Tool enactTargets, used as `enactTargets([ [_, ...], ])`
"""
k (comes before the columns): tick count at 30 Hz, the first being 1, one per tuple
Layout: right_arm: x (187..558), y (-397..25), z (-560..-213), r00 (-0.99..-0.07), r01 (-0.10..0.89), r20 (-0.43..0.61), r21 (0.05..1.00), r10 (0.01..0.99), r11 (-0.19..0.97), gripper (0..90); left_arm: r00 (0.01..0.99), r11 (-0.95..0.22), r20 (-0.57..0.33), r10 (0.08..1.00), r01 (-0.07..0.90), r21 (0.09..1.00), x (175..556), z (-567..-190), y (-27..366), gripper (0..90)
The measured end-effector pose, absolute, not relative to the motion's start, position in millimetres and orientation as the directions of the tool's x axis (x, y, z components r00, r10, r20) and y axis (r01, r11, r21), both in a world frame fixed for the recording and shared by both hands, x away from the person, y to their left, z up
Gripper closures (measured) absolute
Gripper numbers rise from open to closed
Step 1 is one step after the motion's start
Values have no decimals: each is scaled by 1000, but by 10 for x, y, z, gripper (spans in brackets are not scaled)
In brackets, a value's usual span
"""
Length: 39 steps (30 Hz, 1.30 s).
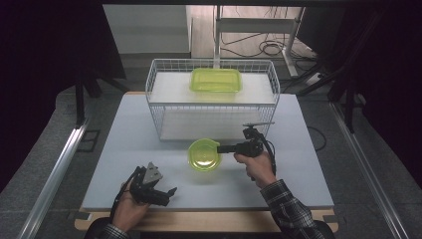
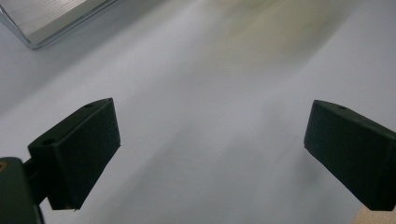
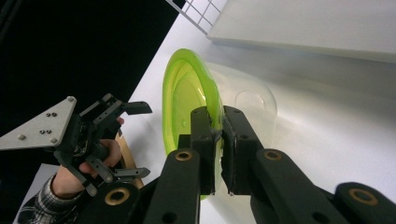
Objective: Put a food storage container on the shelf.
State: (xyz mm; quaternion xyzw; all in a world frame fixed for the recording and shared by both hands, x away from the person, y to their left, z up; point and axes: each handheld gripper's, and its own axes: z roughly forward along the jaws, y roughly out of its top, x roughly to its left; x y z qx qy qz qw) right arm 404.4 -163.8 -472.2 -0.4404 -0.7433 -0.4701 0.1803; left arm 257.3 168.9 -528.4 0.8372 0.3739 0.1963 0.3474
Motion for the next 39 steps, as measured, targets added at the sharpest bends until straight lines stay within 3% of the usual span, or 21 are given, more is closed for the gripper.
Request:
enactTargets([
  [39, 3997, -1852, -4043, -597, 772, 679, 632, 427, 74, 834, 639, -475, 68, 767, 492, 730, 2578, -5280, 1700, 36],
])
